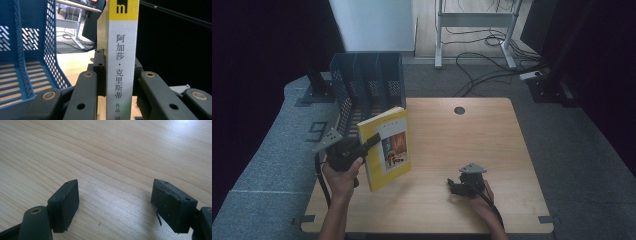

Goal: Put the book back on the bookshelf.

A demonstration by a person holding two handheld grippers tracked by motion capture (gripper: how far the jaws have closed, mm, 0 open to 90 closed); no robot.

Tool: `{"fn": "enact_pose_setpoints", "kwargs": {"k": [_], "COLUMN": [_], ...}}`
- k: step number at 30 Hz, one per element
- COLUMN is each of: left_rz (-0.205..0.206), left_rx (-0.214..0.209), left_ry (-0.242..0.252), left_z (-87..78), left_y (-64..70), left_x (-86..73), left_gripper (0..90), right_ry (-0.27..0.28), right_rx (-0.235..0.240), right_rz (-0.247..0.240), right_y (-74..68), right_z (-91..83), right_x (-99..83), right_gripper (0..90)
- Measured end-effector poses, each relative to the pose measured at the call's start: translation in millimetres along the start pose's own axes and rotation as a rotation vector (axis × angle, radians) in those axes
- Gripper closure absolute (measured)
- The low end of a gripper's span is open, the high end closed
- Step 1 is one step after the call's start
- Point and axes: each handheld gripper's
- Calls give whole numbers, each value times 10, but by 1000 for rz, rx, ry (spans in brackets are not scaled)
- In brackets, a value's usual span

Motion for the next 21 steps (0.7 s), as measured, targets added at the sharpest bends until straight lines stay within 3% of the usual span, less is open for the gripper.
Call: {"fn": "enact_pose_setpoints", "kwargs": {"k": [16, 21], "left_rz": [-5, -14], "left_rx": [39, 34], "left_ry": [24, 28], "left_z": [-7, -3], "left_y": [-86, -115], "left_x": [46, 71], "left_gripper": [757, 757], "right_ry": [-1, -1], "right_rx": [-2, -3], "right_rz": [-4, -4], "right_y": [-2, -3], "right_z": [1, 1], "right_x": [0, 0], "right_gripper": [218, 218]}}
Point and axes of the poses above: each handheld gripper's, and its own axes: z roughly forward along the jaws, x roughly out of its top, y roughly to its right, and after that the axes turned 1 degree about -x, right-handed
